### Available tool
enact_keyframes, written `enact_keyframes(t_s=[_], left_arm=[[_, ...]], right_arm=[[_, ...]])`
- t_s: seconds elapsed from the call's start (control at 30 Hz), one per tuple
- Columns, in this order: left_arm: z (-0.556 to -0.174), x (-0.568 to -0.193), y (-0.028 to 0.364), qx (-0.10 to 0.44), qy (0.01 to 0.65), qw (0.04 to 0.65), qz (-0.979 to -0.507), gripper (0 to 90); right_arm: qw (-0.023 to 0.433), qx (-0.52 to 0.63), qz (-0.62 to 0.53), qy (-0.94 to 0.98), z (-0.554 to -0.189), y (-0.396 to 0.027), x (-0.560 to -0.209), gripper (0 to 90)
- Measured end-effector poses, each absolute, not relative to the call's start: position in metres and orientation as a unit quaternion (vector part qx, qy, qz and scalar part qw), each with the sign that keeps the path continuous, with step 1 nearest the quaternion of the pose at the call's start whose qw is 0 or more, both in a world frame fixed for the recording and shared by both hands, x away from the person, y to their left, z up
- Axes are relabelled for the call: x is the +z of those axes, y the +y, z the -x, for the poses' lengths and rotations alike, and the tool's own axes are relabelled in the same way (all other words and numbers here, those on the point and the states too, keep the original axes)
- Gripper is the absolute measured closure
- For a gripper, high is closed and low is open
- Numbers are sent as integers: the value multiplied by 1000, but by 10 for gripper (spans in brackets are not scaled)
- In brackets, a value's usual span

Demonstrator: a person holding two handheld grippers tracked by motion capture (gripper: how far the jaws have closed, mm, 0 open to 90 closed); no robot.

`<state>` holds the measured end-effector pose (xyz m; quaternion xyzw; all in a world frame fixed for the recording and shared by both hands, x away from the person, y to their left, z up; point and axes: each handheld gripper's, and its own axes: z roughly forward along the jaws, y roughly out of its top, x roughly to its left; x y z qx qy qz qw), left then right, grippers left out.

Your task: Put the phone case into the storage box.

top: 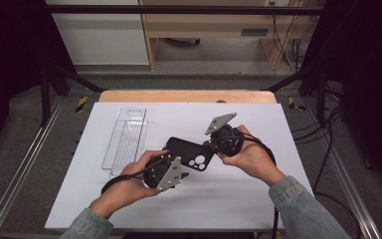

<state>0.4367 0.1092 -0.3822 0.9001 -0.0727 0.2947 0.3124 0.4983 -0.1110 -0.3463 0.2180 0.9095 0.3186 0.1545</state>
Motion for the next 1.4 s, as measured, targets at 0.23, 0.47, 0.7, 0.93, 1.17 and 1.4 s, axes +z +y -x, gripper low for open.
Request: enact_keyframes(t_s=[0.23,0.47,0.7,0.93,1.17,1.4], left_arm=[[-438,-383,108,303,-82,305,-899,599],[-436,-383,106,311,-101,297,-897,644],[-436,-384,104,316,-114,290,-896,691],[-434,-383,104,327,-124,282,-894,763],[-430,-383,102,325,-130,279,-894,823],[-428,-385,99,332,-124,274,-894,832]], right_arm=[[153,321,-215,910,-497,-110,-345,900],[151,323,-215,909,-496,-108,-344,900],[150,325,-213,909,-496,-108,-344,900],[149,325,-211,910,-496,-107,-344,900],[146,328,-210,909,-496,-107,-345,900],[141,343,-212,904,-500,-108,-346,861]])
